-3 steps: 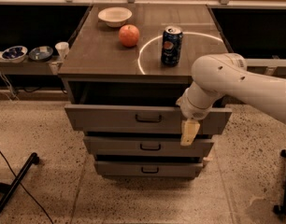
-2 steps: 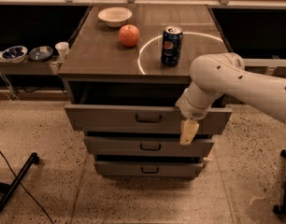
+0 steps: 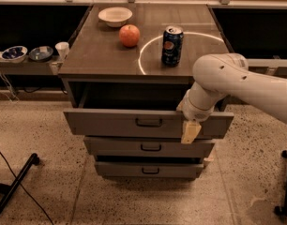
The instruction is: Open top drawer
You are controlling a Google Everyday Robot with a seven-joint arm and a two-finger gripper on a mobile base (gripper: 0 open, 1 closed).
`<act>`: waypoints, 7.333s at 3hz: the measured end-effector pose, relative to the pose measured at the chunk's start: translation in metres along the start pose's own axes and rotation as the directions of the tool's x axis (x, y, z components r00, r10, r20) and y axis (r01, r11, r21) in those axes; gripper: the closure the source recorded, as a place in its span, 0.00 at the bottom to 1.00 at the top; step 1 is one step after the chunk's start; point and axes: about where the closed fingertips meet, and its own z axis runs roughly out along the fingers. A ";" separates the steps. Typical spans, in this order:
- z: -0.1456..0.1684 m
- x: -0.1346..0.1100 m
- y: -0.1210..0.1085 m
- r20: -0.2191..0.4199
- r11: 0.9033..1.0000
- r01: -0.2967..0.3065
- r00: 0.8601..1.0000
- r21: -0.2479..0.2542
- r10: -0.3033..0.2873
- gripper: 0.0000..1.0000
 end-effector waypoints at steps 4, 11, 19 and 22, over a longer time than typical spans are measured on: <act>-0.025 -0.013 0.068 0.051 0.996 0.054 0.997 -0.066 -0.051 0.29; -0.046 -0.024 -0.010 0.070 0.997 0.017 0.997 0.071 -0.022 0.57; 0.012 -0.055 0.096 0.333 0.921 0.171 0.942 -0.349 -0.048 1.00; -0.059 -0.054 0.100 0.268 0.982 0.088 0.963 -0.167 -0.041 1.00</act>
Offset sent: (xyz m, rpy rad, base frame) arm -0.0475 0.0052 0.0229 0.0578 0.0187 0.0534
